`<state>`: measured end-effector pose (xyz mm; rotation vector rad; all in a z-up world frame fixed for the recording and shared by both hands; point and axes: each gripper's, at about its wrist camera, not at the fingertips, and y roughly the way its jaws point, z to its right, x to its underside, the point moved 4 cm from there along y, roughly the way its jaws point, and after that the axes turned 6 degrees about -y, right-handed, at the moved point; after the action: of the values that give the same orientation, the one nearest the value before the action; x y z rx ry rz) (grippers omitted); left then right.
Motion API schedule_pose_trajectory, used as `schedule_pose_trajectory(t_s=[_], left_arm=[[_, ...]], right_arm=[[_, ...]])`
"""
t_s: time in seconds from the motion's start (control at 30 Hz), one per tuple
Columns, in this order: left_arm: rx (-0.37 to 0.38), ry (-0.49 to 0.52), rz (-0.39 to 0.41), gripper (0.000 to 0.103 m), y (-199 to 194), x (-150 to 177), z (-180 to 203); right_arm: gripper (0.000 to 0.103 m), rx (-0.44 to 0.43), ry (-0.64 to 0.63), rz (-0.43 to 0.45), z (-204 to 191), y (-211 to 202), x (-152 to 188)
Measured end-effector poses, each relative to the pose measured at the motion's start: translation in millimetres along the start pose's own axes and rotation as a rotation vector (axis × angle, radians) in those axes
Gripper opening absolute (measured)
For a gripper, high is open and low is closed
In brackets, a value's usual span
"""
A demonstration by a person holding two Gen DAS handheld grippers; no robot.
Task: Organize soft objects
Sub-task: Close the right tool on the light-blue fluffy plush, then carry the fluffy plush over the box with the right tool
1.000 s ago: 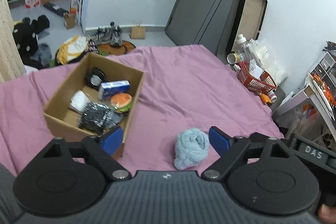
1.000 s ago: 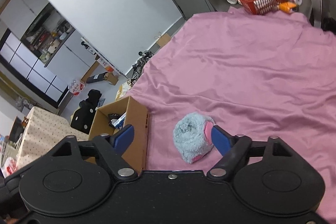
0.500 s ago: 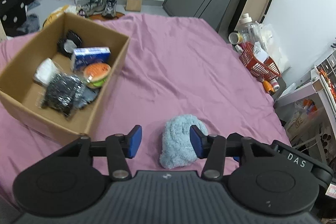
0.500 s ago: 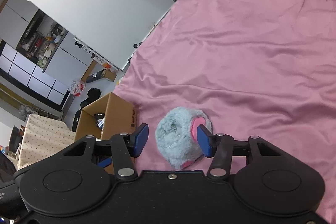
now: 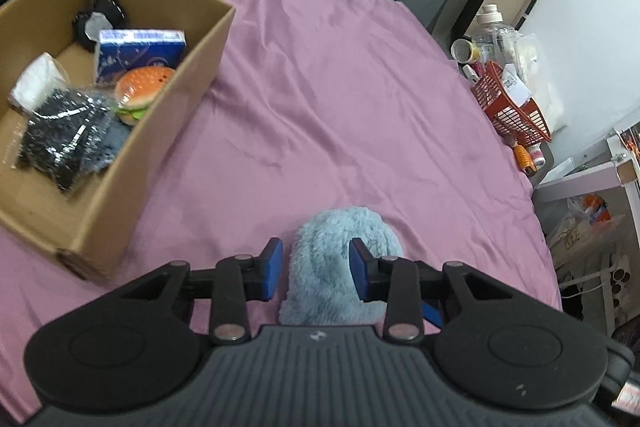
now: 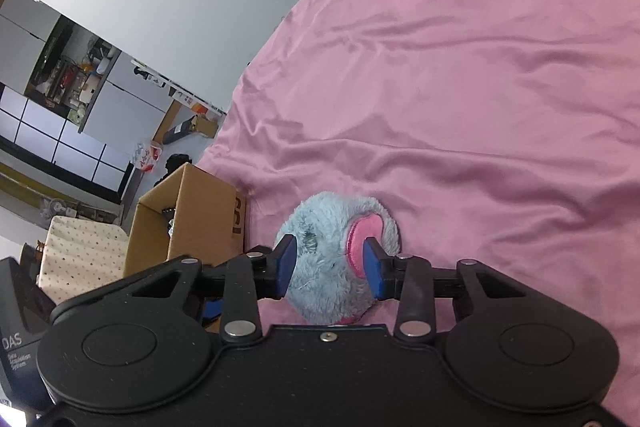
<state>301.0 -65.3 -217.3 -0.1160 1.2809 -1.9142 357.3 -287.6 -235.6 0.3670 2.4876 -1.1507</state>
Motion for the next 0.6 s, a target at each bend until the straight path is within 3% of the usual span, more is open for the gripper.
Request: schedule_pose_trajectory(t_s=[0.17, 0.33, 0.43, 0.6], left_arm=[[-0.003, -0.028, -0.027, 0.031, 16.8, 1.9, 0.1], [-0.004, -0.061, -0.030, 0.025, 25.8, 5.8, -3.3], [0.007, -0.100, -0.029, 0.020, 24.6, 5.2, -6.0], [0.016, -0.083, 0.000, 0.019, 8.5, 5.1, -1.0]], right_arm=[[0.034, 0.012, 0.007, -0.017, 3.8, 9.8, 0.4], [0.023, 0.035, 0.001, -0.025, 5.7, 17.7, 3.0], [0.017, 0.038, -0.008, -0.017, 6.5, 17.5, 3.8], [0.015, 0.026, -0.044, 0.010, -1.2, 7.7, 5.4]])
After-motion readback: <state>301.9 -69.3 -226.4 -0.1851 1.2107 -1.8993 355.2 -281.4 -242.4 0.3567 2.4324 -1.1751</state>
